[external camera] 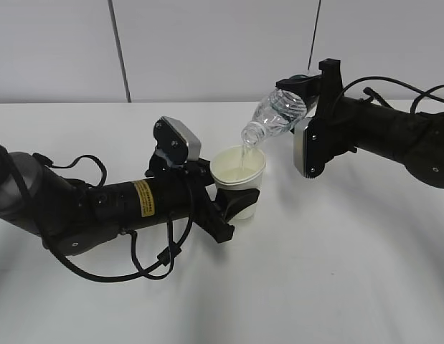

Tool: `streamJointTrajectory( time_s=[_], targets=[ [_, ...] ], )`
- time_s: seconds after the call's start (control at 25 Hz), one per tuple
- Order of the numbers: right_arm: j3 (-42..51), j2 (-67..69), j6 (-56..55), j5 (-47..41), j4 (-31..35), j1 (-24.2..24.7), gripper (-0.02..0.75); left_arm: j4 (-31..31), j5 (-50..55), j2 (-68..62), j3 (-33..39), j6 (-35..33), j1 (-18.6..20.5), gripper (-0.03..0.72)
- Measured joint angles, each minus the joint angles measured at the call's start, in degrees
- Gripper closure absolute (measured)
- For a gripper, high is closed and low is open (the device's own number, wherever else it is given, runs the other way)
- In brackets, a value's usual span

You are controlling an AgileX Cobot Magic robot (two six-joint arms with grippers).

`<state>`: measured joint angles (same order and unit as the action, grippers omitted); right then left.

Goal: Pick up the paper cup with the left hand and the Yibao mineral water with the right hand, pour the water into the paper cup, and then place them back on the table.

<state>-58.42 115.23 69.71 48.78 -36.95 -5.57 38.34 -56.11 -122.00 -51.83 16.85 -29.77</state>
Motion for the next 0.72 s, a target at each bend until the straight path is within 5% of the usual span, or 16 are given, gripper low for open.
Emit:
streamJointTrajectory(
  time_s=[0.72],
  targets=[
    [0.0, 0.0, -4.72, 0.15, 0.07, 0.0, 0.266, 0.19, 0.14, -0.05, 0.0, 0.0, 0.0, 0.278]
  ],
)
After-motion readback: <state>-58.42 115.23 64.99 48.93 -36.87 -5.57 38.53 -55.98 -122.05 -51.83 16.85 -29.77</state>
